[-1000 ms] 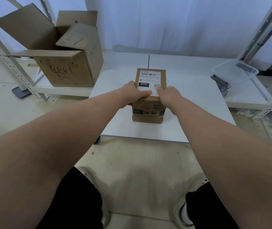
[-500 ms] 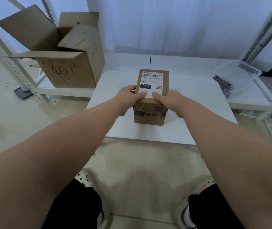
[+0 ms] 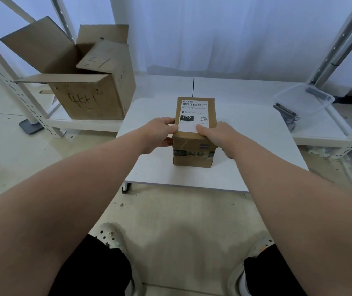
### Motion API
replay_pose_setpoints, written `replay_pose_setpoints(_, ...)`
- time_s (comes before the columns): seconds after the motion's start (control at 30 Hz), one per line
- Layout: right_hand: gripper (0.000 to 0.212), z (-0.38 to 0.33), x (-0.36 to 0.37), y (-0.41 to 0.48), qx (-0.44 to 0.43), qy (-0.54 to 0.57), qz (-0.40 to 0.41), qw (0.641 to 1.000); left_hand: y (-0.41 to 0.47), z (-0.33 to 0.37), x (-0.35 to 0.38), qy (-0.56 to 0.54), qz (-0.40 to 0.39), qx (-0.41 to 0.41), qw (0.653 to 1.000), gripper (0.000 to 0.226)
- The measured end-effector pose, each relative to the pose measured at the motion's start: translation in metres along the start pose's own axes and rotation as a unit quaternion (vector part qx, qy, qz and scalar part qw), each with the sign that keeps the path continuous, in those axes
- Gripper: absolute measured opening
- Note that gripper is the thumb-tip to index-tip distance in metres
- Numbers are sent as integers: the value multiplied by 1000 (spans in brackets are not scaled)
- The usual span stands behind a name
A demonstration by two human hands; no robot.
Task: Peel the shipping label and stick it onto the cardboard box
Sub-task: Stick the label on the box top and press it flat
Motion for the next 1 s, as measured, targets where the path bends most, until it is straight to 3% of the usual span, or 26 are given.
replay_pose_setpoints(0.1, 37, 5, -11, 5, 12, -34, 3, 999, 1, 4, -3, 58, 6, -1, 998, 29)
replay_pose_setpoints(0.2, 33, -3, -21, 15, -32, -76, 65, 994, 4, 25, -14, 178, 103, 48, 978, 26)
replay_pose_setpoints(0.3, 37, -32, -25, 19, -159, -204, 126, 958, 7, 60, -11, 386, 196, 193, 881, 44)
replay_pose_setpoints(0.37, 42, -47, -12, 23, -251, -321, 108, 907, 11, 66, 8, 481, 153, 259, 823, 51)
replay_pose_setpoints(0.47, 50, -37, 5, 32, -246, -411, 33, 877, 27, 44, 31, 579, 47, 246, 776, 54)
replay_pose_setpoints(0.7, 53, -30, 7, 41, -217, -452, -4, 865, 44, 37, 28, 596, 11, 198, 778, 64)
replay_pose_setpoints(0.87, 55, -35, 3, 45, -214, -462, -4, 861, 53, 45, 21, 640, 21, 182, 746, 82)
replay_pose_setpoints(1.0, 55, -33, 1, 45, -210, -463, 6, 861, 55, 44, 16, 649, 33, 172, 741, 91)
Point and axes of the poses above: each hand's wrist, its own y-axis towards the middle knuckle, its own x-axis out of the palm, z = x × y, the point moved 8 cm from there along y, towards the middle knuckle, and after that the axes turned 9 degrees about z, right-handed, at the moved point
